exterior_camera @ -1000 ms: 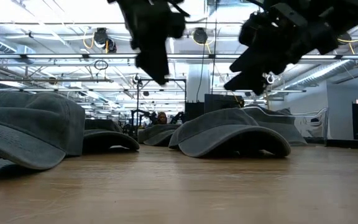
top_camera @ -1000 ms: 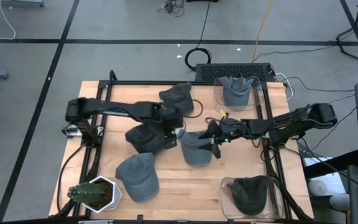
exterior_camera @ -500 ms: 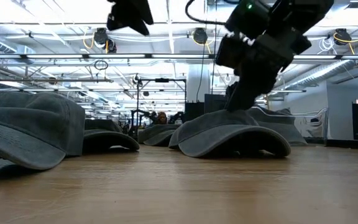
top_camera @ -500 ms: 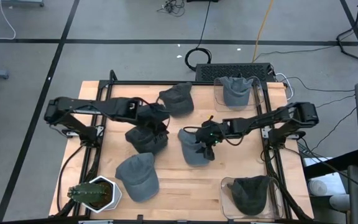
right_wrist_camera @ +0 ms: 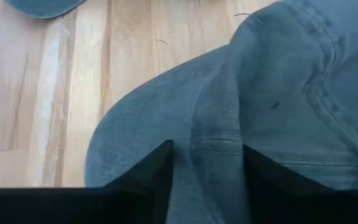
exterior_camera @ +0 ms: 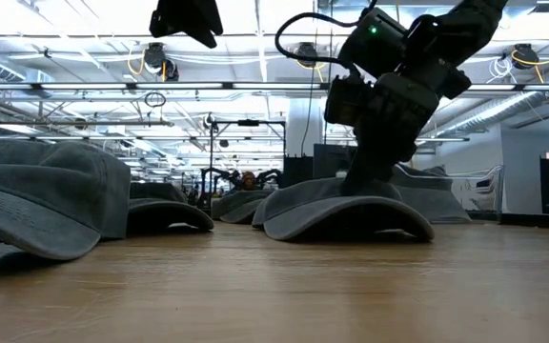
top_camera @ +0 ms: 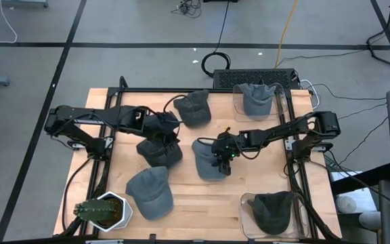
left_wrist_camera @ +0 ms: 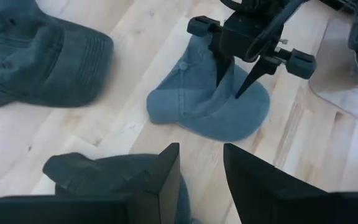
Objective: Pick & Place hat
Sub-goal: Put the top gray cap into the top transparent bin
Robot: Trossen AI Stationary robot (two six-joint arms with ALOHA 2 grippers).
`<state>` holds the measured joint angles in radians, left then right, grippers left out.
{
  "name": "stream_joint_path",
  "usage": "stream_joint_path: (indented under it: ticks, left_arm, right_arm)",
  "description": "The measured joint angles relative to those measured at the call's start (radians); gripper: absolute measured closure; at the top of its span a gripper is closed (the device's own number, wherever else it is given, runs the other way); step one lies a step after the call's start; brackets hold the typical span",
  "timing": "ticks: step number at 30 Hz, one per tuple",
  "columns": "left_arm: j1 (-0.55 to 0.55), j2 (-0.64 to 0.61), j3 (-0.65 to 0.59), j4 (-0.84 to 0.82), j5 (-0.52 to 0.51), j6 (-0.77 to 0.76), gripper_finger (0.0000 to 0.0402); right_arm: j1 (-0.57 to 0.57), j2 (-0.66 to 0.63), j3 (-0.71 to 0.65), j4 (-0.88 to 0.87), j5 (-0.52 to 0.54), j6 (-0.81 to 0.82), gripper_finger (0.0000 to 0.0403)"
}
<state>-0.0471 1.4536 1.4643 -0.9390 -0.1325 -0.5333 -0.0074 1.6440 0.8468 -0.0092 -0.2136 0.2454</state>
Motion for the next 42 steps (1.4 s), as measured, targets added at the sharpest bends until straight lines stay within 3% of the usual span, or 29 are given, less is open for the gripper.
stream_joint_path:
  ticks: [6, 13, 21, 28, 34, 42]
  left_arm:
    - [0.015, 0.000, 0.000, 0.000, -0.008, 0.028, 0.0270]
    - [0.034, 0.000, 0.000, -0.021, 0.001, 0.086, 0.0270]
    - [0.065, 0.001, 0.000, -0.060, 0.001, 0.159, 0.0270]
    - [0.108, 0.001, 0.000, -0.054, 0.000, 0.211, 0.0270]
    - [0.144, 0.001, 0.000, -0.053, 0.001, 0.242, 0.0270]
    - [0.161, 0.001, 0.000, -0.054, 0.035, 0.266, 0.0270]
  right_arm:
    - [-0.002, 0.000, 0.000, -0.007, -0.063, -0.007, 0.0388]
    - [0.009, -0.176, -0.004, -0.197, -0.049, -0.053, 0.0397]
    - [0.007, -0.567, 0.028, -0.534, 0.248, -0.293, 0.0399]
    - [-0.011, -0.803, 0.039, -0.729, 0.656, -0.519, 0.0400]
    - [-0.186, -0.866, 0.040, -0.779, 0.700, -0.716, 0.0400]
    - [-0.489, -0.831, -0.017, -0.649, 0.576, -0.989, 0.0400]
